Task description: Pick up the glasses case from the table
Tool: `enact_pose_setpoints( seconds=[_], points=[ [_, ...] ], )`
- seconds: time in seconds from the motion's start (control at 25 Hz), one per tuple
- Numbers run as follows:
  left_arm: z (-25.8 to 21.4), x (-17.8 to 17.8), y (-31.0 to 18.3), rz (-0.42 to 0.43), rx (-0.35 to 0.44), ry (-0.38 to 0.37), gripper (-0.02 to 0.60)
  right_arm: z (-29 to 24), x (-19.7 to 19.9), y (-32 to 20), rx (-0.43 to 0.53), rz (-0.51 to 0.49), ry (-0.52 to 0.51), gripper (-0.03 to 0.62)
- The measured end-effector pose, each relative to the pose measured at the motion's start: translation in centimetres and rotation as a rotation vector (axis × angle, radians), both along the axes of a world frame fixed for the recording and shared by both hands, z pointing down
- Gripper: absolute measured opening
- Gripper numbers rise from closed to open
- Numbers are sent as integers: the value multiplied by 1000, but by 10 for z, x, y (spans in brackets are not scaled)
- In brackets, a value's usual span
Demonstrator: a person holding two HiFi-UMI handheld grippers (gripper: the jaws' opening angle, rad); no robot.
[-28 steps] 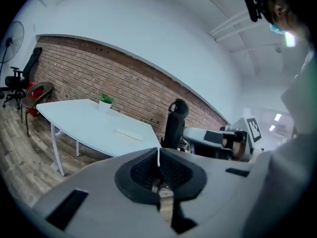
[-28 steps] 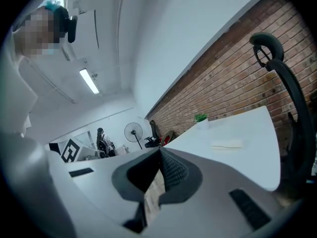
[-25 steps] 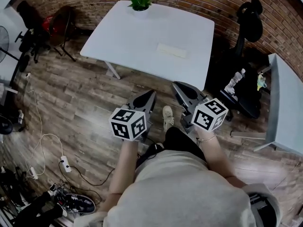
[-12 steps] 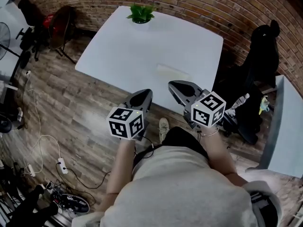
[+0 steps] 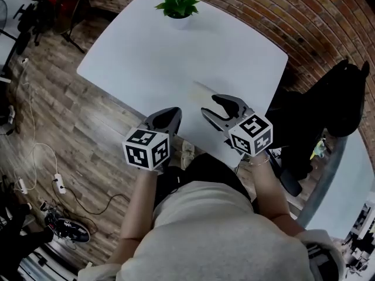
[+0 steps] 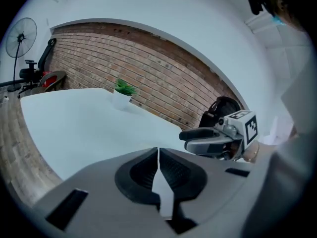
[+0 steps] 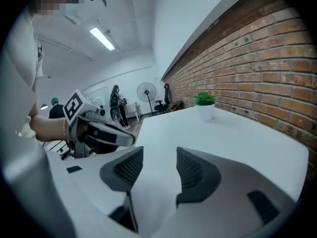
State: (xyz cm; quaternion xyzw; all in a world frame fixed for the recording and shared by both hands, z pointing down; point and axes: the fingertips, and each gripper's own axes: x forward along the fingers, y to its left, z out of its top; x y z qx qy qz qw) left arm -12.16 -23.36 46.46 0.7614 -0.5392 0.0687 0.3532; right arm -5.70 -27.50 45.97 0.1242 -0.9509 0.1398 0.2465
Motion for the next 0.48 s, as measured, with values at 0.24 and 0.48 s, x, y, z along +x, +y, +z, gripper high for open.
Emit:
enact_pose_setpoints(
  seconds=[0.24, 0.48],
  points=[
    [30, -2, -14, -18, -67, 26, 12, 46, -7, -29, 37, -87, 164, 267],
    [40, -4, -14, -47, -113, 58, 12, 60, -22, -36, 35, -166, 224, 317]
  ],
)
